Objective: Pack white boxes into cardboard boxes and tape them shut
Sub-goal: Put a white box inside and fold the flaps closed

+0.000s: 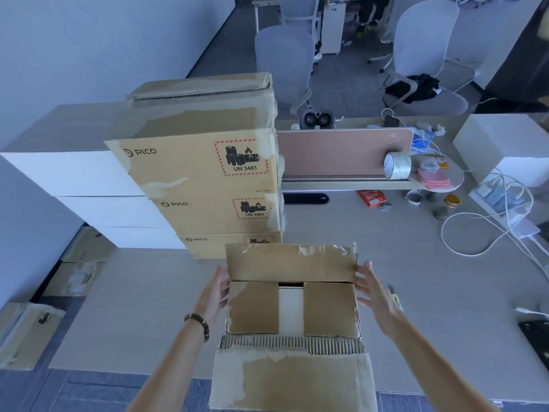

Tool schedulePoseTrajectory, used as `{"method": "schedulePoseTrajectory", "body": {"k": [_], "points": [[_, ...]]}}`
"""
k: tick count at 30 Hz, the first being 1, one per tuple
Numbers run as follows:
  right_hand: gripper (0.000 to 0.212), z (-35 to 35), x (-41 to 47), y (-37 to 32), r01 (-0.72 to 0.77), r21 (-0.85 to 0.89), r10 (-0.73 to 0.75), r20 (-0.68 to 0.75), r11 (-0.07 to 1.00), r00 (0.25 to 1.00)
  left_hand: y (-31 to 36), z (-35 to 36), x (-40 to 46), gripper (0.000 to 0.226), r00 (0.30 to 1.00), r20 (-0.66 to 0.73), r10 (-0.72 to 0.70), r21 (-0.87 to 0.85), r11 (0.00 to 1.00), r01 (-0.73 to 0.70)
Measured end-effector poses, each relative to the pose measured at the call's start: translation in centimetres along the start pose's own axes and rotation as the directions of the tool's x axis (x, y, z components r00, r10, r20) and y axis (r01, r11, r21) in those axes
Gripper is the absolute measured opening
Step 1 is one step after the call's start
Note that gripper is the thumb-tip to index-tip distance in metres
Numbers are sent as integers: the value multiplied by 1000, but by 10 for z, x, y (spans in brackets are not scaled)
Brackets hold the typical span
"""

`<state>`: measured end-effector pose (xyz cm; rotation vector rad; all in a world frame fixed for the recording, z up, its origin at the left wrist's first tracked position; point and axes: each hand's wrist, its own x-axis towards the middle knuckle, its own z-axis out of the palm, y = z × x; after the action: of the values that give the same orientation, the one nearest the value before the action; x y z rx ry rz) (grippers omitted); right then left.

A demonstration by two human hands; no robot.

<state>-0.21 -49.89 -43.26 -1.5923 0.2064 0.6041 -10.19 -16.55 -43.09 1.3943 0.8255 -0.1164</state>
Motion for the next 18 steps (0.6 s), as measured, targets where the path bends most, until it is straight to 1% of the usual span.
{"method": "schedulePoseTrajectory", "body": {"k": [1,3,5,7,8,9,10,12,13,15,16,18], "points": [[131,0,-4,0,5,20,-5,-5,1000,1000,-2,0,-3,63,1000,-13,-4,-18,1000,3],[113,0,-11,0,13,68,-12,-19,998,1000,-7,-2,-9,69,1000,-29,1,-36,999,-2],[100,0,-18,5,5,65,-4,-23,998,1000,-13,-5,-15,72,999,-34,20,-55,998,-22],[99,-2,-23,15,0,40,0,1,999,1000,-19,-8,-18,71,998,-41,39,-52,998,-41],[98,-2,-25,19,-4,29,4,11,1000,1000,-21,-9,-20,67,998,-40,46,-42,998,-47],[92,-2,-27,21,-7,13,7,7,1000,1000,-22,-9,-24,60,998,-36,46,-33,998,-47],[79,-1,-29,24,-8,1,8,0,1000,1000,-25,-9,-27,52,998,-35,49,-1,999,-49],[43,1,-35,30,-10,-36,10,-10,999,1000,-34,-9,-30,44,997,-21,73,116,991,-70],[32,2,-36,34,-6,-77,5,-11,997,1000,-38,-8,-33,37,995,-10,102,186,978,-99],[20,5,-39,44,18,-200,-21,-11,980,1000,-45,-4,-38,24,988,-3,156,309,940,-147],[18,7,-40,49,30,-259,-34,-8,965,999,-49,-2,-39,25,986,-2,166,340,927,-156],[24,12,-40,56,33,-377,-48,-32,926,998,-55,1,-42,31,981,18,193,389,902,-185]]}}
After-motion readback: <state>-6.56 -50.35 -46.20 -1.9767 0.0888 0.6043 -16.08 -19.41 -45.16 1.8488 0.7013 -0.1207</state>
